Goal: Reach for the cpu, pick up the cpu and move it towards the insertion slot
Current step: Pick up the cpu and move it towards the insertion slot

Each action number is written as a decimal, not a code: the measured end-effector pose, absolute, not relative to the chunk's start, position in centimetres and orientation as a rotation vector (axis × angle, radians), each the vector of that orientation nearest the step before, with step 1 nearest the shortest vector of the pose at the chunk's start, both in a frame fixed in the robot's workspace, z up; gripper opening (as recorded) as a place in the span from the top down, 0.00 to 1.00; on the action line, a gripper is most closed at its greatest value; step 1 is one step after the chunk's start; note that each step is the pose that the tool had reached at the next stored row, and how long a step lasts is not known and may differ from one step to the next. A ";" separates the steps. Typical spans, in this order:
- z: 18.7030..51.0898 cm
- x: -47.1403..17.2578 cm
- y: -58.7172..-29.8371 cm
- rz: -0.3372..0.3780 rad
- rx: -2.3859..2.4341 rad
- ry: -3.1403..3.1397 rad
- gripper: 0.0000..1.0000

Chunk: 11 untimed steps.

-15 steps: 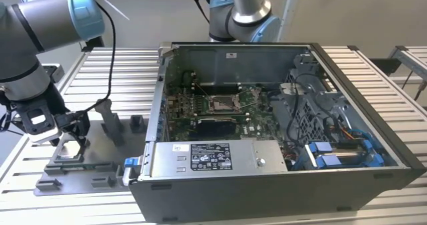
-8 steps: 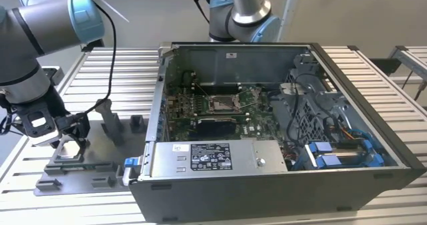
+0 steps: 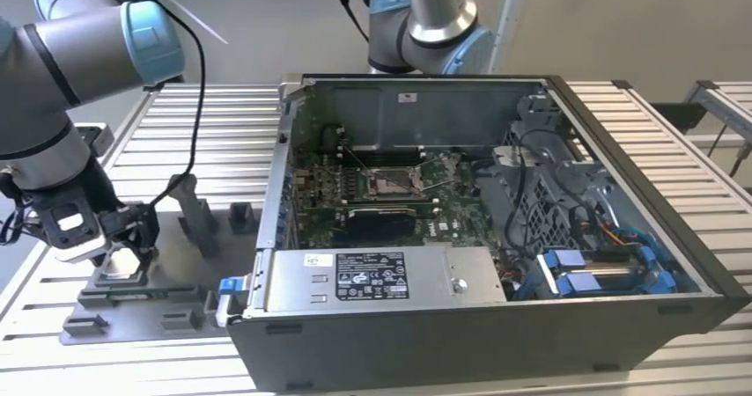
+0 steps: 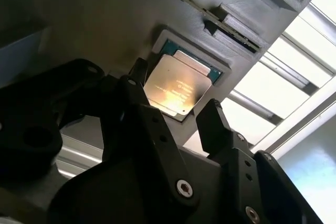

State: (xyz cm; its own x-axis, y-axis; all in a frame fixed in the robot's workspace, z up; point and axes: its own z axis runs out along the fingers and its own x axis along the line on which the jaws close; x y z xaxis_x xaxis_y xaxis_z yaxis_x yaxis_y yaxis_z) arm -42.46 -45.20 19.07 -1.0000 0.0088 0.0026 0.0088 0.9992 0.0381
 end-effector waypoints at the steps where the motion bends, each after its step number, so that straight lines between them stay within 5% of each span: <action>1: 19.0 -42.5 -45.2 -0.060 -0.013 -3.138 0.00; 9: 18.7 -42.5 -45.2 -0.060 -0.011 -3.138 0.00; 10: 18.7 -42.5 -45.2 -0.060 -0.011 -3.139 1.00; 11: 18.7 -42.5 -45.2 -0.060 -0.011 -3.138 1.00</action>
State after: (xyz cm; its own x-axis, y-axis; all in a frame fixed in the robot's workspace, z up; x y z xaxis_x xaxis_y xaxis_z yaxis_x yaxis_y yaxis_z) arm -42.49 -45.20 18.71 -1.0000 0.0070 0.0027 0.0071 0.9993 0.0380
